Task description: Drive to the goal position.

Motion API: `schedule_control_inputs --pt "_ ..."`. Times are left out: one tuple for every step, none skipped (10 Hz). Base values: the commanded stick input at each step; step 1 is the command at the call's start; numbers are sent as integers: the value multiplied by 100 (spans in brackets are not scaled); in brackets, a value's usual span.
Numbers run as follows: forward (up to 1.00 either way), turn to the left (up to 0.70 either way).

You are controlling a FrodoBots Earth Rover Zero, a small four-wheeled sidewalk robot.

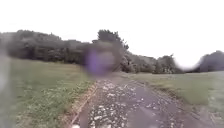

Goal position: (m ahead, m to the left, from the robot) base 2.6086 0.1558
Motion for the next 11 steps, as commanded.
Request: schedule_control_inputs --pt "50 -1" --pt "50 -1" --pt "50 -1" --pt "50 -1" --pt "50 -1" --pt "50 -1" --pt "50 -1" --pt "50 -1" --pt "50 -1" --pt "50 -1" --pt "50 -1"
